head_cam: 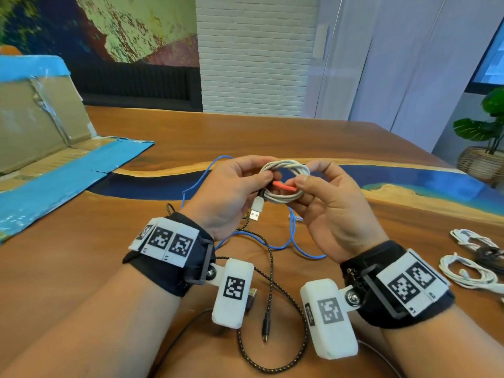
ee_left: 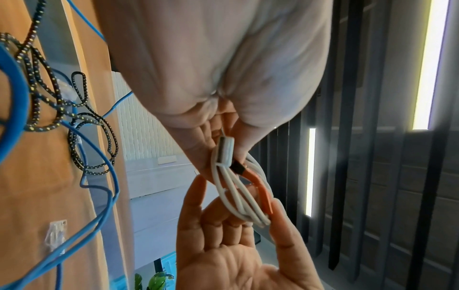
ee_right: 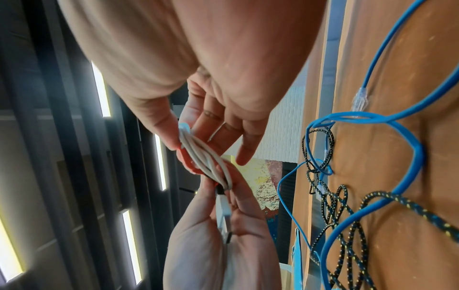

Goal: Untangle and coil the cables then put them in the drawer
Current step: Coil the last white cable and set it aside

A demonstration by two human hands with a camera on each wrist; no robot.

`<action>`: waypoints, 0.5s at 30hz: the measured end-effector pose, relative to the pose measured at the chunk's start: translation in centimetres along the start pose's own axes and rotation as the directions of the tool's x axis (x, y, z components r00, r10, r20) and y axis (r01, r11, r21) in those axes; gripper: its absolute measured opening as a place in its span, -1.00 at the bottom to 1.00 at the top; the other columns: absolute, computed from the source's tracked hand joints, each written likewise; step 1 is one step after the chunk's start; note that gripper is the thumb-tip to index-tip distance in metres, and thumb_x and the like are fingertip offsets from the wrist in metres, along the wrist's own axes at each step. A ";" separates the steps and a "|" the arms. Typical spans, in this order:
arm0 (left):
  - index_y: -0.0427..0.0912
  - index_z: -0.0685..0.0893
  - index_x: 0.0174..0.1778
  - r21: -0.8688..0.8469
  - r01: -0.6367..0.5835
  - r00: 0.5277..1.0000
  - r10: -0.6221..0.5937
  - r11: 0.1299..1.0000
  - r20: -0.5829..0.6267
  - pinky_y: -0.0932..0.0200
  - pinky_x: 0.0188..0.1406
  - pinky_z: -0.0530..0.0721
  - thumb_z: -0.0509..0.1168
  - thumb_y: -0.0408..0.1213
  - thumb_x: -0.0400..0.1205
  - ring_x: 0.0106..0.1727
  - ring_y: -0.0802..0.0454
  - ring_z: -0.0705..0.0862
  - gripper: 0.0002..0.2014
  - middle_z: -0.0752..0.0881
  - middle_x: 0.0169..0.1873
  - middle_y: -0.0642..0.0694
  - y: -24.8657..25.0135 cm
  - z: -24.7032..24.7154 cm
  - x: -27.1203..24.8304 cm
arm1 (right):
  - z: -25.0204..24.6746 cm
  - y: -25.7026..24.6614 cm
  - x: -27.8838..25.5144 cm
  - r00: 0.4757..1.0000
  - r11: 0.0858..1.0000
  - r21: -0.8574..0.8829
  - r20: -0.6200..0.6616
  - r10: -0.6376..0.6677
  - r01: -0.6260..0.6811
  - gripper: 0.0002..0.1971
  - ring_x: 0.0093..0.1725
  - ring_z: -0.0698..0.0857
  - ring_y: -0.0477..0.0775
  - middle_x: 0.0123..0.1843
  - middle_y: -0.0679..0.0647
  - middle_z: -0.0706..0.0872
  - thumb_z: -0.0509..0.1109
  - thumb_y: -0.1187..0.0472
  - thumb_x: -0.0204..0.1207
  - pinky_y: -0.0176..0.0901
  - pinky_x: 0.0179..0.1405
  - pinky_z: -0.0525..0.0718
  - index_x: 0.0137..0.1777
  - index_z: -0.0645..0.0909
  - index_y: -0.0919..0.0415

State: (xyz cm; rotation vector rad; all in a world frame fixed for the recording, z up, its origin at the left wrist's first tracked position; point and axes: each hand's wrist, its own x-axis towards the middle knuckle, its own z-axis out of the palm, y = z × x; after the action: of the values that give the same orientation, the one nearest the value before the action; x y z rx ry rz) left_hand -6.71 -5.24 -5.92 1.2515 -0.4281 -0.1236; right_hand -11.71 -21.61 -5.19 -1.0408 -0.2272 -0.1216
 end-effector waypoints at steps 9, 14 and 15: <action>-0.19 0.86 0.06 -0.016 0.007 1.000 -0.007 1.000 -0.003 0.10 -0.08 0.82 0.26 -0.58 0.71 -0.18 -0.01 0.78 -0.70 0.82 -0.16 -0.19 0.1 -0.4 -0.2 | -0.1 0.6 0.0 0.988 0.913 -0.379 0.026 -0.152 0.150 -0.81 -0.17 0.82 0.14 -0.30 0.22 0.78 0.35 0.48 0.67 -0.12 -0.07 0.78 0.17 0.52 0.24; -0.14 0.86 0.05 0.031 -0.018 0.999 0.019 0.999 -0.031 0.16 -0.11 0.83 0.35 -0.56 0.67 -0.14 -0.02 0.79 -0.74 0.82 -0.15 -0.21 0.3 -0.1 -0.3 | -1.6 -0.1 0.3 0.986 0.773 -0.626 -0.035 -0.162 0.105 -0.83 -0.20 0.82 0.09 -0.17 0.15 0.89 0.48 0.34 0.62 -0.14 -0.28 0.72 0.15 0.62 0.18; -0.15 0.86 0.07 0.036 -0.022 0.999 0.023 0.999 -0.032 0.18 -0.14 0.84 0.37 -0.54 0.66 -0.14 -0.02 0.80 -0.75 0.82 -0.15 -0.22 0.3 -0.1 -0.3 | -1.9 -0.3 0.4 0.986 0.766 -0.635 -0.043 -0.163 0.099 -0.83 -0.26 0.77 0.10 -0.19 0.18 0.88 0.50 0.34 0.61 -0.14 -0.36 0.71 0.14 0.64 0.19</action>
State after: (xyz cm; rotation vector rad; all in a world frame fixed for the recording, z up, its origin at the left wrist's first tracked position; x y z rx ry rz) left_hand -7.02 -5.00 -5.76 1.2816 -0.4175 -0.0772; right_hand -11.12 -23.37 -5.79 -1.6929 -0.1728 -0.3977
